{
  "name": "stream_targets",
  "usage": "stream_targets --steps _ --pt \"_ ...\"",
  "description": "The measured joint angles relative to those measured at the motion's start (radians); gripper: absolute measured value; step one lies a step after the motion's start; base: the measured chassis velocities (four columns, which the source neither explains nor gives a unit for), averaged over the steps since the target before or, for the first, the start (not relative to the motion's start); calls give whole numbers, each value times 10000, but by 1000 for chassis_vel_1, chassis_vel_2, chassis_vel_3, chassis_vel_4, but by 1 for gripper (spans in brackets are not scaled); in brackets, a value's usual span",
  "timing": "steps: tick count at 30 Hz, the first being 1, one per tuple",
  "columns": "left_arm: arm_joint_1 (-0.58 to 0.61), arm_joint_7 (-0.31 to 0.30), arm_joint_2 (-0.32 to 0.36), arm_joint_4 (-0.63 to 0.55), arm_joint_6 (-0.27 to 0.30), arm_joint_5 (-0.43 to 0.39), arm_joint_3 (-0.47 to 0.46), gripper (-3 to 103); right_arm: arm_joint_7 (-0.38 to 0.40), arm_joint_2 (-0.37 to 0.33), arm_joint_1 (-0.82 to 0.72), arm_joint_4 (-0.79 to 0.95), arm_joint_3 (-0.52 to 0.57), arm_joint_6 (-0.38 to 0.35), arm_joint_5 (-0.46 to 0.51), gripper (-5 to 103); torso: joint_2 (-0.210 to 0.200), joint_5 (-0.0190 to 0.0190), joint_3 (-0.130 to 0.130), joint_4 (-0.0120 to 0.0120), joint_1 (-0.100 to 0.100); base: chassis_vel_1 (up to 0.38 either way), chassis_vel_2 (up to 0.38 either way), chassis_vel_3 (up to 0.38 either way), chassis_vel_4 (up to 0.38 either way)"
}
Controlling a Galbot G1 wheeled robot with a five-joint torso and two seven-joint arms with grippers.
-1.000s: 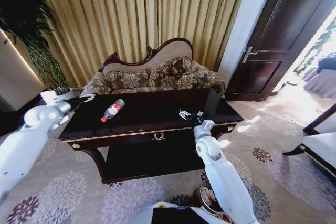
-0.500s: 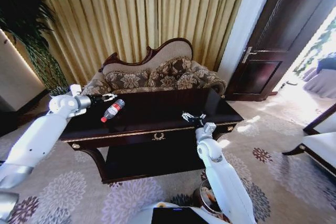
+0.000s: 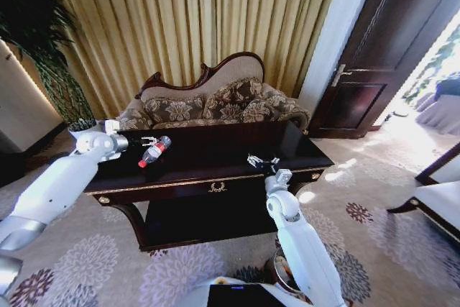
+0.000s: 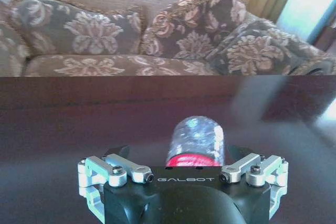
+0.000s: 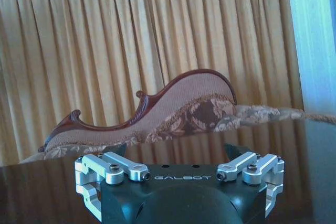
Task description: Move to the front of the table and place the trash on the table into the trash bin.
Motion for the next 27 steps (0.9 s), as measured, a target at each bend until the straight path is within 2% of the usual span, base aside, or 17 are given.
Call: stream_targets --steps 4,10,12,18,27 --pt "95 48 -425 52 -7 303 -145 100 68 -119 55 127 32 -66 183 100 -1 -1 2 -5 1 0 0 0 0" --pt "424 -526 -760 -416 -8 728 -250 100 69 -35 -108 212 -91 -71 193 100 0 0 0 -2 0 0 0 0 0" --pt "369 -580 -572 -679 -8 1347 5 100 61 37 -149 180 -128 -62 140 100 0 0 1 0 0 0 0 0 0" --pt "338 -586 -416 -701 -8 2111 144 100 48 101 -76 67 -159 -34 115 100 0 -1 1 -2 -1 0 0 0 0" --pt "388 -459 -312 -796 -8 2172 120 100 29 134 -5 -12 -192 -26 130 100 0 -1 1 -3 0 0 0 0 0"
